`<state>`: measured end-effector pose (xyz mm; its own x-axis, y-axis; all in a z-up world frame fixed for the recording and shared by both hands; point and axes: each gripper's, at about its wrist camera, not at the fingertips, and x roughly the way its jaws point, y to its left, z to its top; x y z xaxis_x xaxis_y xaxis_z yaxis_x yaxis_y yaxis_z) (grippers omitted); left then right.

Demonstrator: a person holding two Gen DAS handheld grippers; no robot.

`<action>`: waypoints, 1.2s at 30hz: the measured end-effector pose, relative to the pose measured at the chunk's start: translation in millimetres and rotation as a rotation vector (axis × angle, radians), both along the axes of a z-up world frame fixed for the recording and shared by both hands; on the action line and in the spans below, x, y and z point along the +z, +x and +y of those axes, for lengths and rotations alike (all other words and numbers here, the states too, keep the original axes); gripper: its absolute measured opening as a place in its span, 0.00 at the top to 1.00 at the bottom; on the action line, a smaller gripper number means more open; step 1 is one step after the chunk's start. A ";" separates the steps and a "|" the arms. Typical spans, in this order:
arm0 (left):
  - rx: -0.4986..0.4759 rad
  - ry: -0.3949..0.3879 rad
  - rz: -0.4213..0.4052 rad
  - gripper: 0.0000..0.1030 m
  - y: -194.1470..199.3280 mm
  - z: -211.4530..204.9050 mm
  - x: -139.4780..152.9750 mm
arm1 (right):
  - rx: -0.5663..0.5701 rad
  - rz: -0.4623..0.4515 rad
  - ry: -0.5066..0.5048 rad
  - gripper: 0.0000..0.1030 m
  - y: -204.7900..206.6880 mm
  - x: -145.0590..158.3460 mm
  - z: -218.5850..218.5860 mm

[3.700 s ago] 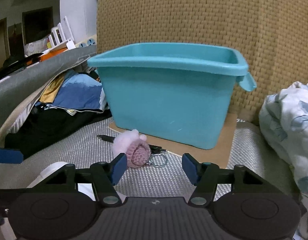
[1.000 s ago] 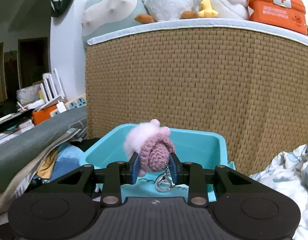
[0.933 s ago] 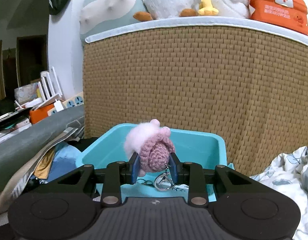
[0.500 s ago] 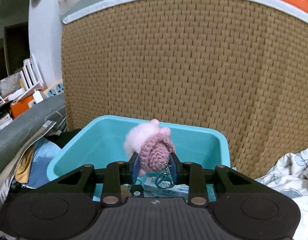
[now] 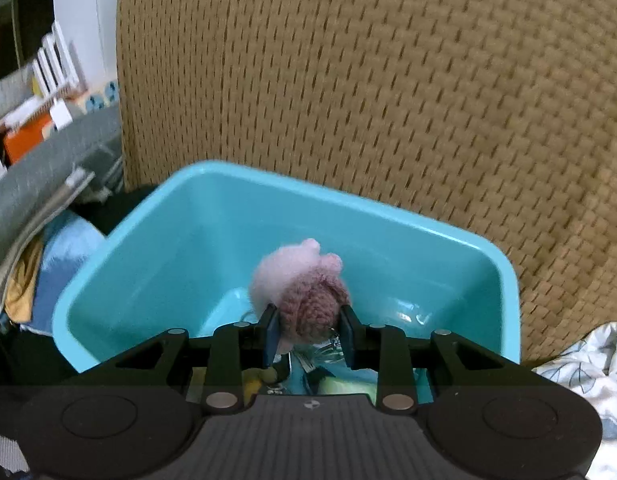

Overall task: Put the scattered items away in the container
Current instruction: 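Lower the pink keychain toy inside the bin and open the right gripper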

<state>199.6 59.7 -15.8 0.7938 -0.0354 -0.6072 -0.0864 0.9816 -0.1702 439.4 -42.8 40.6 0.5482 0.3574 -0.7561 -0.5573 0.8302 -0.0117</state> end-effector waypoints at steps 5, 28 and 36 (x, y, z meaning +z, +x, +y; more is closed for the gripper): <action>-0.011 -0.007 -0.002 0.00 0.9 -1.7 0.8 | 0.036 0.097 -0.120 0.67 11.9 -13.5 12.9; -0.023 -0.011 0.021 0.00 6.3 -6.1 -6.9 | 0.175 0.282 -0.394 0.67 30.3 -27.9 36.0; -0.029 -0.015 0.024 0.00 7.1 -7.5 -7.6 | 0.184 0.286 -0.423 0.67 30.2 -24.0 36.2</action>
<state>206.7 52.2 -23.4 0.7775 -0.0674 -0.6253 -0.0623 0.9811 -0.1831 469.6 -6.6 16.6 0.2569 0.0600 -0.9646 -0.7232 0.6739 -0.1507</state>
